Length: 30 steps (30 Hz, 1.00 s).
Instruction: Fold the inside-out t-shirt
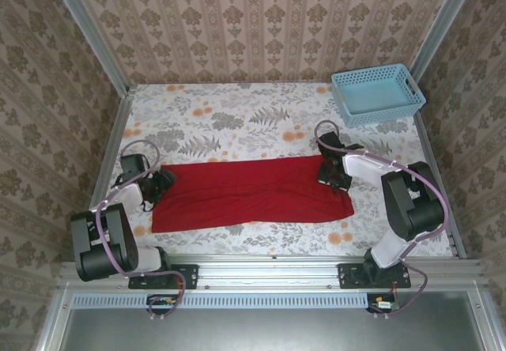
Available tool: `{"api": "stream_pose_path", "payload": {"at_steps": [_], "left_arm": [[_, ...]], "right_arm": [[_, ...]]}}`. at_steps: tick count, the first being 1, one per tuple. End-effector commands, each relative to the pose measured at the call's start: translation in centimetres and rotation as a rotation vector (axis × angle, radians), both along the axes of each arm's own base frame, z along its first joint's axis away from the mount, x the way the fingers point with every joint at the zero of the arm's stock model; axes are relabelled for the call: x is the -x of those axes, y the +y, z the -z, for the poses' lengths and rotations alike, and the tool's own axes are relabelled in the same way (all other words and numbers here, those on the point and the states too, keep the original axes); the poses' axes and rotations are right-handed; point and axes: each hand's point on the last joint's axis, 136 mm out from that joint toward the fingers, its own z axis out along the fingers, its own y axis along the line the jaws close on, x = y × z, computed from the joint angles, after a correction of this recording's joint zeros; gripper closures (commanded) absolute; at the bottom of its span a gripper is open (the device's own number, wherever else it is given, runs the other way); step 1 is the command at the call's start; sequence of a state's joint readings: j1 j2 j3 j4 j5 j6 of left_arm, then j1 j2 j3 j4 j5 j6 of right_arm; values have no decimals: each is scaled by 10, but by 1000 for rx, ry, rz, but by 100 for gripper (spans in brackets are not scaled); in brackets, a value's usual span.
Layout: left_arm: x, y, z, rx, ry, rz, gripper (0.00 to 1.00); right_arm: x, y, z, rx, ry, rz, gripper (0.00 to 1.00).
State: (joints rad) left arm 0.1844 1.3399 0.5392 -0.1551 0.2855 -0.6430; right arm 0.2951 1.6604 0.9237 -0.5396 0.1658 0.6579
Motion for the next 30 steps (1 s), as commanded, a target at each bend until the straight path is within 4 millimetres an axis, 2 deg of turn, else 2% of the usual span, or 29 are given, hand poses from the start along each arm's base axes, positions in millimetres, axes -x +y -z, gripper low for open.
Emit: {"api": "stream_pose_path", "payload": {"at_steps": [1, 5, 10, 13, 19, 23, 25, 30], "left_arm": [[23, 1, 16, -13, 82, -11, 46], [27, -9, 15, -15, 83, 31, 46], [24, -27, 6, -24, 65, 88, 46], [23, -43, -2, -30, 58, 135, 46], [31, -84, -17, -50, 21, 206, 46], [36, -110, -26, -44, -3, 256, 46], [37, -111, -31, -56, -10, 265, 46], [35, -92, -44, -154, -27, 262, 44]], "right_arm": [[11, -19, -3, 57, 30, 11, 100], [13, -40, -19, 59, -20, 46, 100], [14, -52, -29, 74, -35, 39, 100], [15, -63, -42, 114, -44, 39, 100], [19, -87, -89, 243, -85, 37, 100], [19, -91, -118, 273, -134, 29, 100], [19, -93, -126, 293, -139, 22, 100], [16, -92, -144, 357, -150, -25, 100]]}}
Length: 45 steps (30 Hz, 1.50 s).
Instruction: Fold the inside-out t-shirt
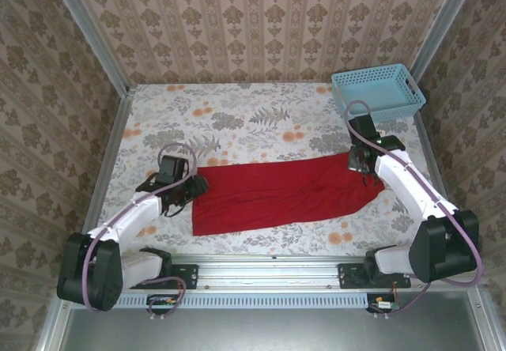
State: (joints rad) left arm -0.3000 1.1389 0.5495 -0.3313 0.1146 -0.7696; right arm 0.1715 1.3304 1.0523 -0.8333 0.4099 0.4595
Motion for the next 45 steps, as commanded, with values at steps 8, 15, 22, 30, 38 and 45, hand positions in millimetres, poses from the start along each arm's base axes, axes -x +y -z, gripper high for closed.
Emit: {"api": "stream_pose_path", "payload": {"at_steps": [8, 15, 22, 30, 38, 45], "left_arm": [[-3, 11, 5, -77, 19, 42, 49], [2, -8, 26, -51, 53, 97, 52], [10, -12, 37, -29, 55, 118, 62], [23, -21, 53, 12, 49, 132, 72], [32, -27, 60, 13, 45, 147, 76], [35, -20, 56, 2, 24, 125, 78]], "right_arm": [[-6, 22, -48, 160, 15, -143, 100], [-17, 103, -57, 154, 40, -306, 100], [-13, 213, -32, 7, 94, -490, 100], [-3, 329, -9, -275, 111, -602, 100], [1, 390, -5, -429, 111, -656, 100], [4, 412, 12, -456, 150, -662, 100]]}}
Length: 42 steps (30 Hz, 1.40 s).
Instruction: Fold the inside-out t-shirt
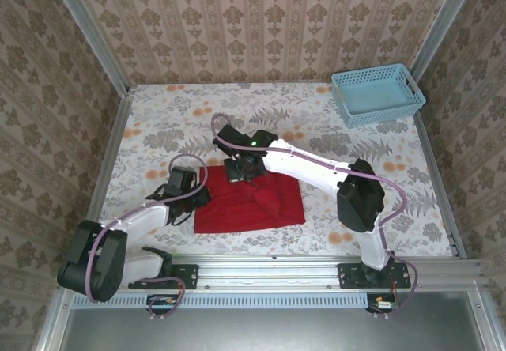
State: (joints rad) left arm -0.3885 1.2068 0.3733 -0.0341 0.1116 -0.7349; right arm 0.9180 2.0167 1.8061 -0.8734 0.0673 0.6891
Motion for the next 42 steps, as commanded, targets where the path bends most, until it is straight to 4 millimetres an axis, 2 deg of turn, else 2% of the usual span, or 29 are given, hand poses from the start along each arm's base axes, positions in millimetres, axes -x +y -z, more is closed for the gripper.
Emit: {"api": "stream_pose_path", "payload": {"at_steps": [1, 4, 7, 9, 12, 13, 16, 18, 21, 23, 26, 31, 33, 35, 38, 42], "left_arm": [[26, 2, 15, -3, 80, 7, 77], [27, 7, 12, -10, 64, -10, 77], [30, 15, 10, -26, 56, -42, 76], [34, 27, 9, -55, 64, -91, 74], [41, 48, 1, -78, 66, -176, 68], [41, 51, -4, -75, 52, -190, 67], [42, 58, -24, -67, -3, -210, 66], [40, 57, -39, -64, -41, -196, 66], [33, 48, -59, -46, -73, -155, 66], [28, 36, -68, -44, -79, -112, 65], [18, 14, -71, -34, -66, -31, 62], [-6, -28, -83, -28, -69, 103, 52], [-18, -37, -82, -36, -52, 125, 49], [-29, -42, -80, -35, -49, 117, 46], [-45, -45, -79, -29, -53, 95, 43], [-64, -52, -74, -13, -45, 97, 42]], "right_arm": [[5, 22, 2, -63, 34, -8, 99], [6, 31, 2, -88, 41, -19, 95], [11, 45, -4, -122, 46, -64, 80], [16, 54, -13, -137, 53, -110, 69], [25, 55, -31, -141, 24, -163, 55], [27, 51, -38, -142, 10, -169, 53], [23, 18, -54, -91, -80, -135, 50], [14, -16, -53, -46, -128, -76, 48], [-1, -70, -32, -15, -98, 36, 48], [-6, -96, -15, -11, -69, 99, 50], [-4, -112, 7, 0, -42, 130, 50], [10, -105, 23, -61, -16, 121, 47], [20, -90, 20, -137, -19, 83, 44], [30, -75, 14, -195, -29, 41, 42], [43, -65, 10, -211, -67, 13, 37], [49, -57, 19, -196, -66, -11, 34]]}}
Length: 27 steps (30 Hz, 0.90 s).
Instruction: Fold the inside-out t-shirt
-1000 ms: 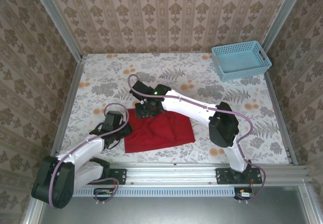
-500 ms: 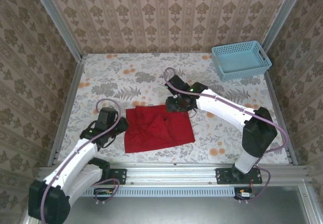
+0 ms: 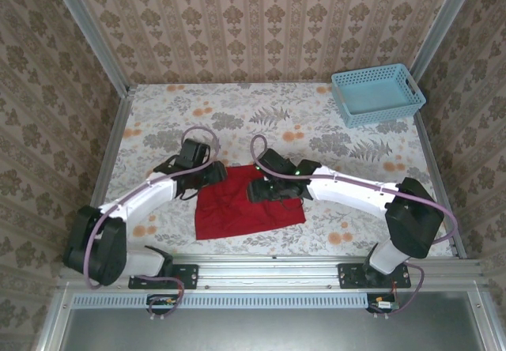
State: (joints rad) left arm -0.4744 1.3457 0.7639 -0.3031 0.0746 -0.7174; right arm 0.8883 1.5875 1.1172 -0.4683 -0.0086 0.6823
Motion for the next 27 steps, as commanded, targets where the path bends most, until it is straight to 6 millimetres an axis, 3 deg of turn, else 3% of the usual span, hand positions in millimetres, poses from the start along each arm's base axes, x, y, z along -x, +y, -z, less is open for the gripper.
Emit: {"api": "stream_pose_path", "payload": {"at_steps": [1, 2, 8, 10, 13, 17, 18, 23, 27], "left_arm": [[-22, -11, -8, 31, -36, 22, 43], [-29, -4, -6, 27, -31, -3, 44], [-41, -10, 5, 44, 1, 5, 61], [-42, -12, 7, 50, 9, 8, 68], [-45, -15, 6, 57, 15, 19, 78], [-49, -16, -1, 66, 15, 21, 93], [-51, -16, -5, 71, 9, 23, 96], [-59, -13, -34, 85, -27, 37, 100], [-62, -1, -58, 90, -74, 23, 100]], "right_arm": [[-3, 11, -2, -35, -21, -2, 34], [-3, 15, 1, -27, -20, -9, 34], [-7, 16, 17, 95, -33, -27, 37], [-6, 21, 14, 93, -45, -49, 43], [1, 37, 6, 63, -74, -112, 60], [7, 49, -2, 90, -131, -167, 95], [7, 49, -5, 103, -153, -173, 99], [12, 53, -38, 95, -272, -223, 100], [29, 69, -73, 39, -366, -308, 100]]}}
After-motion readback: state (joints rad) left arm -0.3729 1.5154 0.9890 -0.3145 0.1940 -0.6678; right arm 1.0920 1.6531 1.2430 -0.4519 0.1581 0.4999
